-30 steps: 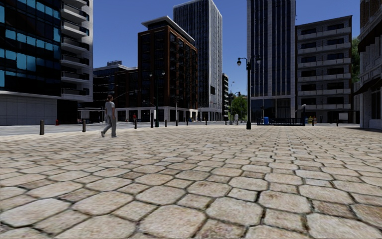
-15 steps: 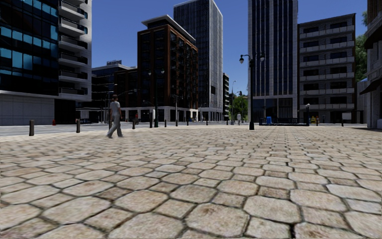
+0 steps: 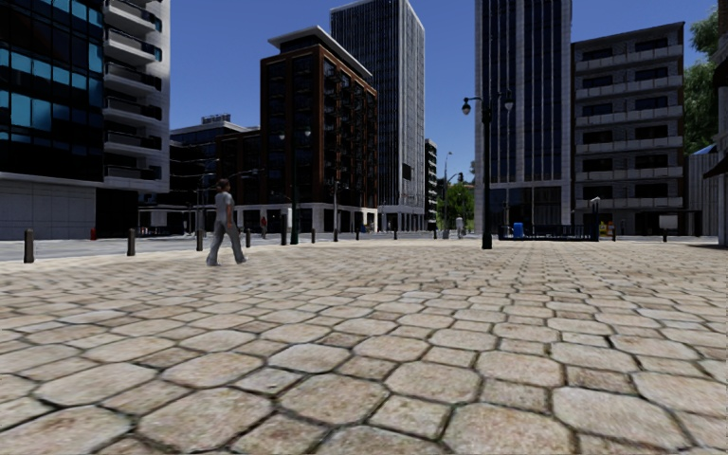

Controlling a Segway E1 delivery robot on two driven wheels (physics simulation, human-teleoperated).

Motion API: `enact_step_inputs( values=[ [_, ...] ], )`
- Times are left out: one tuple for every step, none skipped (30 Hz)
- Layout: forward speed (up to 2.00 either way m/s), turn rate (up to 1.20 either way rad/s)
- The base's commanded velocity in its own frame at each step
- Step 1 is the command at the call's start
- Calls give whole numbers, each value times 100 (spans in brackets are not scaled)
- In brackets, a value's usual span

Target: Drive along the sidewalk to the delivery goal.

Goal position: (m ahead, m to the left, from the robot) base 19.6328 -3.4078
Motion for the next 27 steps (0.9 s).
enact_step_inputs(
  values=[
    [200,0],
    [200,0],
    [200,0],
    [200,0],
    [200,0],
    [200,0],
    [200,0],
    [200,0],
    [200,0],
    [200,0],
    [200,0],
    [200,0],
    [200,0],
    [200,0],
    [200,0],
    [200,0],
    [200,0],
    [200,0],
    [200,0],
    [200,0],
    [200,0],
    [200,0],
    [200,0],
    [200,0],
    [200,0],
    [200,0],
    [200,0]
  ],
)
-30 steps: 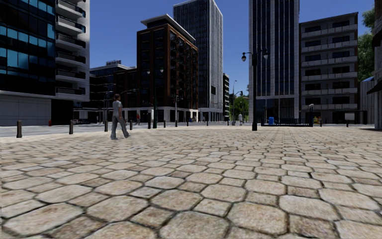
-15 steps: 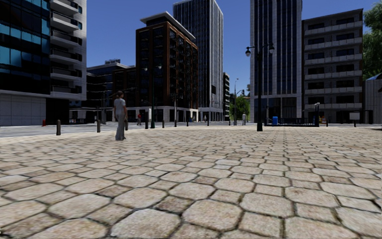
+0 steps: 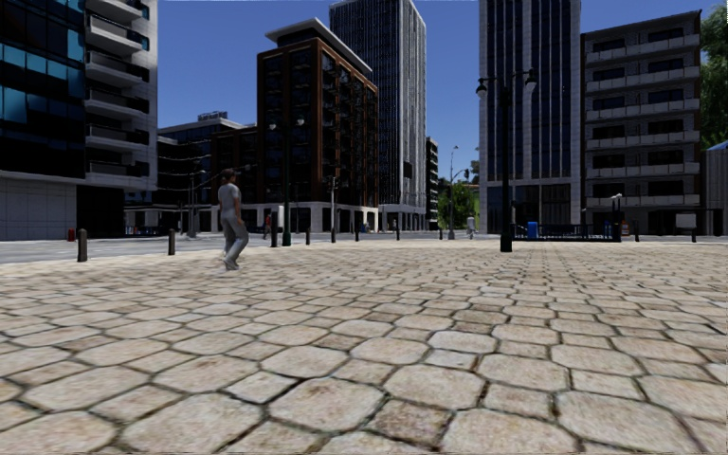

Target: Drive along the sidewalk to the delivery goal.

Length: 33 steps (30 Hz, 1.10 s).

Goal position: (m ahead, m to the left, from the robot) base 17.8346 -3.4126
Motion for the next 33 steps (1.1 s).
enact_step_inputs(
  values=[
    [200,0],
    [200,0],
    [200,0],
    [200,0],
    [200,0],
    [200,0],
    [200,0],
    [200,0],
    [200,0],
    [200,0],
    [200,0],
    [200,0],
    [200,-1],
    [200,-1],
    [200,-4],
    [200,-7],
    [200,-7],
    [200,-14],
    [200,-19],
    [200,-19],
    [200,-19],
    [200,-19],
    [200,-20],
    [200,-20],
    [200,-20],
    [200,-17],
    [200,-10],
    [200,-10],
    [200,-1],
    [200,0],
    [200,0],
    [200,0],
    [200,0]
  ],
)
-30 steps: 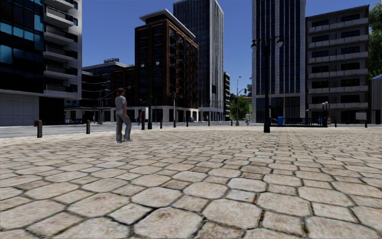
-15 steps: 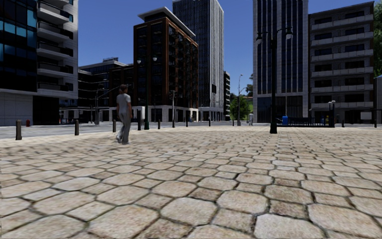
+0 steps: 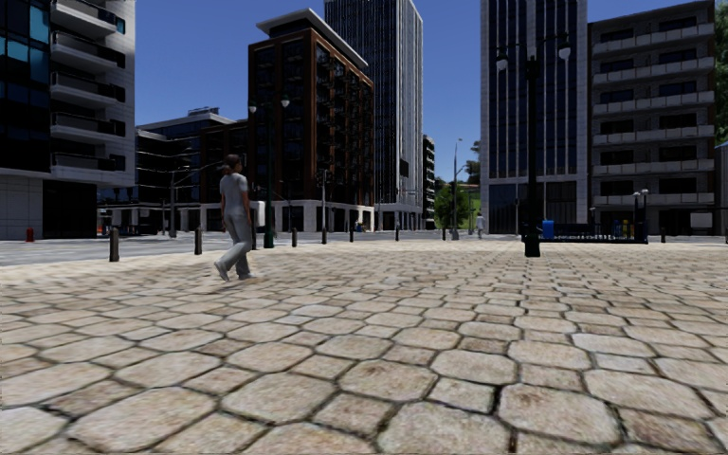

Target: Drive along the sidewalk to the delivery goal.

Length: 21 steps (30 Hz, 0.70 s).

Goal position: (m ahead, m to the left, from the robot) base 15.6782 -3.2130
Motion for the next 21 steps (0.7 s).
enact_step_inputs(
  values=[
    [200,0],
    [200,0],
    [200,0],
    [200,0],
    [200,0],
    [200,0],
    [200,0],
    [200,-2],
    [200,-12],
    [200,-12],
    [200,-17],
    [200,-18],
    [200,-18],
    [200,-21],
    [200,-23],
    [200,-30],
    [200,-30],
    [200,-34],
    [200,-35],
    [200,-21],
    [200,-21]
  ],
)
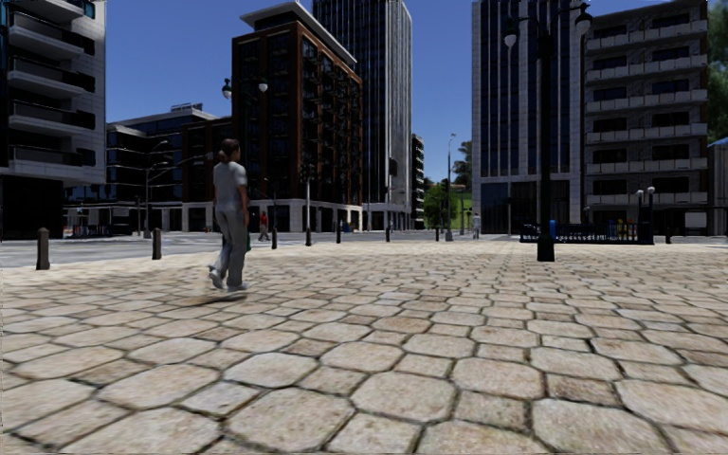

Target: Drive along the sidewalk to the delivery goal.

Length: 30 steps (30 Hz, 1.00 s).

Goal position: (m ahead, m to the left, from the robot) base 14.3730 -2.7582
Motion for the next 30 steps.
enact_step_inputs(
  values=[
    [200,0],
    [200,0],
    [200,0],
    [200,0],
    [200,0],
    [200,0],
    [200,0],
    [200,0],
    [200,0],
    [200,0],
    [200,0],
    [200,0],
    [200,0],
    [200,0],
    [200,0],
    [200,0],
    [200,0],
    [200,0],
    [200,0],
    [200,0],
    [200,0],
    [200,0],
    [200,0],
    [199,0],
    [199,0],
    [189,0],
    [186,0],
    [185,0],
    [185,0],
    [184,0]
  ],
)
